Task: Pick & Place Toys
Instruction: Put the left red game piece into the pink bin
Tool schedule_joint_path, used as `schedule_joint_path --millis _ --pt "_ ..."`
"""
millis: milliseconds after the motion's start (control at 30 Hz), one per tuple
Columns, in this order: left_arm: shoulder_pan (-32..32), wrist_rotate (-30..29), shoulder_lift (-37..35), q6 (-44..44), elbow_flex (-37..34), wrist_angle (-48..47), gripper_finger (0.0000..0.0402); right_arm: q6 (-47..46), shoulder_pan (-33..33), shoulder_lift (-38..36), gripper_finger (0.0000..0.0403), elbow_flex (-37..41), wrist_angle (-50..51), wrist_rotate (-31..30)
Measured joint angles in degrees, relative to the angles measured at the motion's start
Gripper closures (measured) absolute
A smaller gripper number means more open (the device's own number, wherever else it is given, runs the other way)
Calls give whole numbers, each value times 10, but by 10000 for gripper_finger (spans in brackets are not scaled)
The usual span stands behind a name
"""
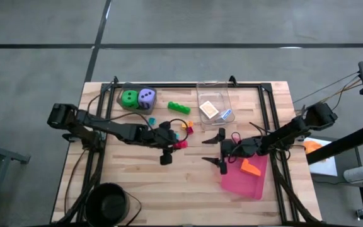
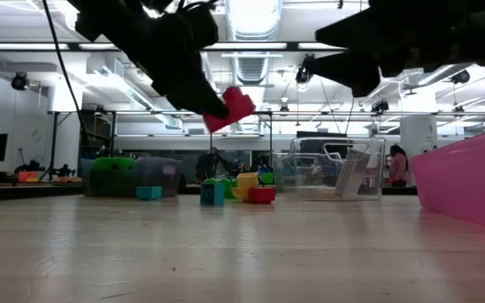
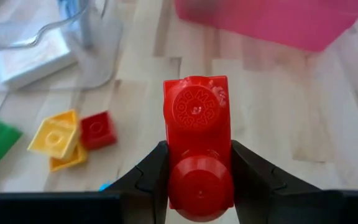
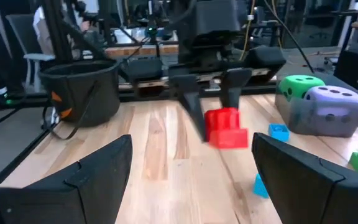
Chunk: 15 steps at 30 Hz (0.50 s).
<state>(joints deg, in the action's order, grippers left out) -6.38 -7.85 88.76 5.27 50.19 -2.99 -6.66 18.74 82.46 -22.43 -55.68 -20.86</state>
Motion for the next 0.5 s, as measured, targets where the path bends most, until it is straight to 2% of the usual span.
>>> schedule_joint_path --millis 300,500 --pt "-12 4 7 -10 0 25 276 -8 -25 120 74 -85 45 -2" --pt "-14 16 7 -9 -17 47 276 -4 -44 158 74 -127 60 1"
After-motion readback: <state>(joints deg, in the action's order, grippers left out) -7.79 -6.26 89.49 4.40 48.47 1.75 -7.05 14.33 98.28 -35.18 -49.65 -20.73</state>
